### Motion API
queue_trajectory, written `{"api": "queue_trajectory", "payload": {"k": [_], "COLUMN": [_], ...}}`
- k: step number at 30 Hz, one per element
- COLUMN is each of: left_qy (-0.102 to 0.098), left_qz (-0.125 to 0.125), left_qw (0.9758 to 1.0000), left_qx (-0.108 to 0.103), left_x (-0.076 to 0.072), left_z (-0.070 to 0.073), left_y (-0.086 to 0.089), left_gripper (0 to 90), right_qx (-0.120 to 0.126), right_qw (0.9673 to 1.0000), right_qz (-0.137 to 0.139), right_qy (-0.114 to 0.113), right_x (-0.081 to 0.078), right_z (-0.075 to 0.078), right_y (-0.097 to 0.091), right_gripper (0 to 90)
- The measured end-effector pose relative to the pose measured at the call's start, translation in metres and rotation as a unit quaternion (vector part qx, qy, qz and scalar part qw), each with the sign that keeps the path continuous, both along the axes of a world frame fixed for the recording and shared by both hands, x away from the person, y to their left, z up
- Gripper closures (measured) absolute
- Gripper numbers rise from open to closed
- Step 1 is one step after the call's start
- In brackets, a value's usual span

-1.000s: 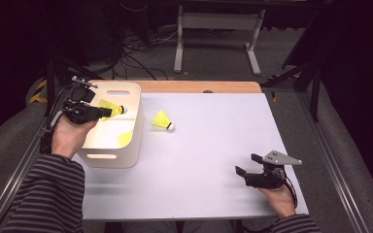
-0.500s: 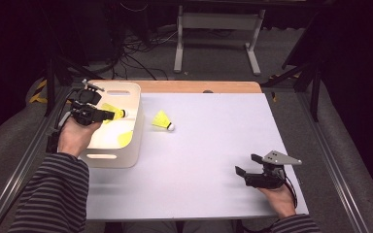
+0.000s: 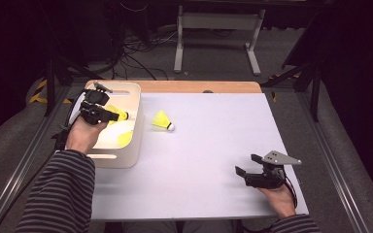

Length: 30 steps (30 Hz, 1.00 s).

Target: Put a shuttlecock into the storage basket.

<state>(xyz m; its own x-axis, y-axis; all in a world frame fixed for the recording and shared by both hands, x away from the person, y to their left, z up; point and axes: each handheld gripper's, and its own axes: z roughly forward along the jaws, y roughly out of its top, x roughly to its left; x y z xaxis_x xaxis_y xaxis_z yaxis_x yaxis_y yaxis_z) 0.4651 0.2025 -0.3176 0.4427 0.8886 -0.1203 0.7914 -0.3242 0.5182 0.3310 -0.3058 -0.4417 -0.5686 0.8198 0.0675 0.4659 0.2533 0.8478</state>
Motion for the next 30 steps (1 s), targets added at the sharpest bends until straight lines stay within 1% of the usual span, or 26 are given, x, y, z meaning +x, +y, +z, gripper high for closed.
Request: {"api": "queue_trajectory", "payload": {"k": [3,6,9,15,21,23,25,28,30], "left_qy": [0.005,0.008,0.012,0.02,0.023,0.024,0.025,0.028,0.031], "left_qz": [0.002,0.009,0.01,0.022,0.025,0.029,0.027,0.025,0.024], "left_qw": [1.0,0.9999,0.9999,0.9995,0.9994,0.9993,0.9993,0.9993,0.9992], "left_qx": [0.002,-0.001,-0.001,-0.007,-0.005,-0.006,-0.003,-0.008,-0.012], "left_x": [0.003,0.005,0.007,0.01,0.011,0.011,0.011,0.012,0.011], "left_z": [-0.003,-0.006,-0.009,-0.015,-0.016,-0.017,-0.017,-0.017,-0.017], "left_y": [0.0,0.001,0.003,0.008,0.01,0.01,0.011,0.011,0.01], "left_gripper": [89.5,89.4,89.4,89.4,89.2,89.2,89.1,88.5,85.1], "right_qx": [0.001,0.001,0.0,-0.002,-0.004,-0.004,-0.004,-0.004,-0.005], "right_qw": [1.0,1.0,1.0,1.0,1.0,1.0,1.0,1.0,1.0], "right_qz": [0.0,0.0,0.001,0.001,0.001,0.001,0.002,0.002,0.002], "right_qy": [0.0,0.0,-0.001,0.0,0.0,0.0,0.0,0.001,0.001], "right_x": [0.0,0.0,0.0,0.0,0.0,0.0,0.0,0.001,0.001], "right_z": [0.0,0.0,0.0,0.0,-0.001,-0.001,0.0,-0.001,-0.001], "right_y": [0.0,0.0,0.0,0.001,0.001,0.001,0.001,0.001,0.001], "right_gripper": [17.6,17.6,17.6,17.6,17.6,17.6,17.6,17.6,17.6]}}
